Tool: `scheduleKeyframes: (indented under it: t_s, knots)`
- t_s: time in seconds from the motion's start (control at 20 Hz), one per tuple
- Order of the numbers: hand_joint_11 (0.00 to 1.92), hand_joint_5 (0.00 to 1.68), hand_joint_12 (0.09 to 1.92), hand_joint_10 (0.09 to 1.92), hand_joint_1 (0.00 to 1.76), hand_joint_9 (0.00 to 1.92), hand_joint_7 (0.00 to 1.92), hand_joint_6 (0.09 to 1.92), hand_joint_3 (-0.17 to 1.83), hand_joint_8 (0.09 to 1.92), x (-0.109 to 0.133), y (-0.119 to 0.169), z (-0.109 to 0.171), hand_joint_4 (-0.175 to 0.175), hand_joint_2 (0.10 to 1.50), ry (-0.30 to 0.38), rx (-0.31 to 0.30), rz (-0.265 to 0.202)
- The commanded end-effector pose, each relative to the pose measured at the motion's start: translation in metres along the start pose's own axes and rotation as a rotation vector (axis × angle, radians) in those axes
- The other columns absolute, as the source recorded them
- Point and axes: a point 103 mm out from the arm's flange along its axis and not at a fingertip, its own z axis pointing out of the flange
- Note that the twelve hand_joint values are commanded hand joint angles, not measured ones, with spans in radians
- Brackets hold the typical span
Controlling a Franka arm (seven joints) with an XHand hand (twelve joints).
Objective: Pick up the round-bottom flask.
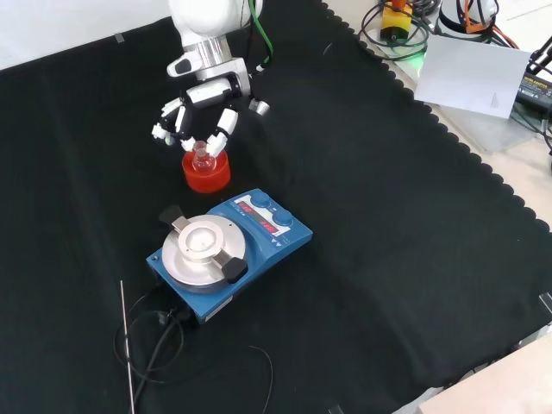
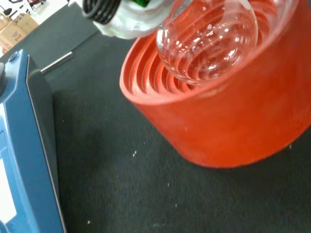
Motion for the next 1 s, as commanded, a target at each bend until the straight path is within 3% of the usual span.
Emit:
scheduleKeyframes:
  t_s: [0.05,0.2,0.55,1.0]
  knots:
    - [0.17,1.12,1.32,0.54,1.08,0.57,0.30,0.88,0.53,0.49,0.008,-0.001,-0.010,0.175,0.79,-0.011,-0.027,-0.017]
    - [0.18,1.12,1.32,0.54,1.08,0.58,0.30,0.88,0.53,0.49,0.016,-0.003,-0.021,0.175,0.78,-0.013,-0.024,-0.019]
    - [0.18,1.13,1.32,0.54,1.08,0.58,0.30,0.88,0.56,0.50,0.036,-0.016,-0.053,0.175,0.77,0.007,-0.021,0.026]
    - [0.17,1.14,1.32,0.54,1.09,0.57,0.30,0.87,0.59,0.50,0.068,-0.036,-0.086,0.175,0.75,-0.039,-0.050,-0.041]
